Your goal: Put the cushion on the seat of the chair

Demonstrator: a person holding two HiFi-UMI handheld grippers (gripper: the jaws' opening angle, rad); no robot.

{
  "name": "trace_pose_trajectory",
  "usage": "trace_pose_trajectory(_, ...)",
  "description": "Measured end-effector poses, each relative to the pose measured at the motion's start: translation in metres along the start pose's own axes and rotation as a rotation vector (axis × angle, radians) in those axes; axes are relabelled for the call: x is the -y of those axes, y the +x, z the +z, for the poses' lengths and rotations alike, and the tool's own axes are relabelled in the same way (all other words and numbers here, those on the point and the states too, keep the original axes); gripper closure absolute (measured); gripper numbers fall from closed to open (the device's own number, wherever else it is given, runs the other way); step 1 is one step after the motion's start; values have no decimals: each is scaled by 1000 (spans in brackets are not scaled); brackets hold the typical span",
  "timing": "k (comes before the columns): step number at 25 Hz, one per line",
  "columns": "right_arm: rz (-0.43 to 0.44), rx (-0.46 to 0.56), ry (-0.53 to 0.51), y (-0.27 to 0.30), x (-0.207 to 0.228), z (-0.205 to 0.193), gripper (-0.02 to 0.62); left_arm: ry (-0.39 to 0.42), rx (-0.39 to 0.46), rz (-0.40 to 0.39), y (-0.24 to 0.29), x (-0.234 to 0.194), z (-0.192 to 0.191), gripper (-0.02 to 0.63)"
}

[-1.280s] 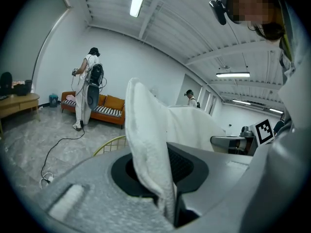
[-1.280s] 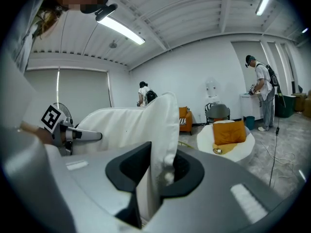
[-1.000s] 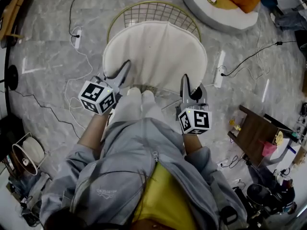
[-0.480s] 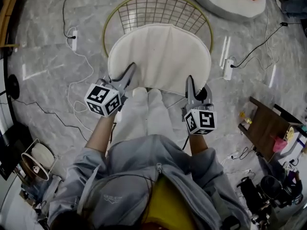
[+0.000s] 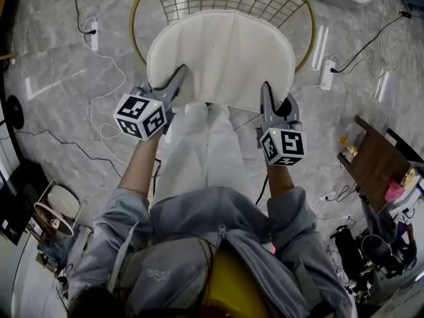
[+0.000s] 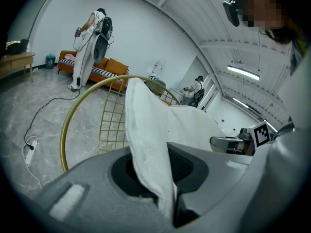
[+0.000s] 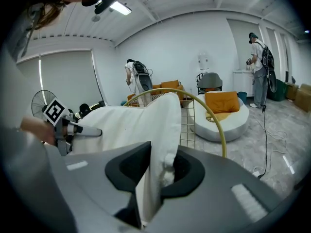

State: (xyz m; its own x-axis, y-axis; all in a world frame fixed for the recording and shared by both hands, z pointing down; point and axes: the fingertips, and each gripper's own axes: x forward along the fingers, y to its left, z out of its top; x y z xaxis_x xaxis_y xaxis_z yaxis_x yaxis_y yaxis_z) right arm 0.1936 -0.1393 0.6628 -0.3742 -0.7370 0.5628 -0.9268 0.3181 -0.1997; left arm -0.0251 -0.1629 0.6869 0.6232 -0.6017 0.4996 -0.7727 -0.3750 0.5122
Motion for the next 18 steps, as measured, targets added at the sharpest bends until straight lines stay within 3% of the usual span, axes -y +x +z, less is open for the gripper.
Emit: trace_pose_trajectory(18,-22,-203,88,78,44,-97,517,-78,-215,-6,78,-70,-78,535)
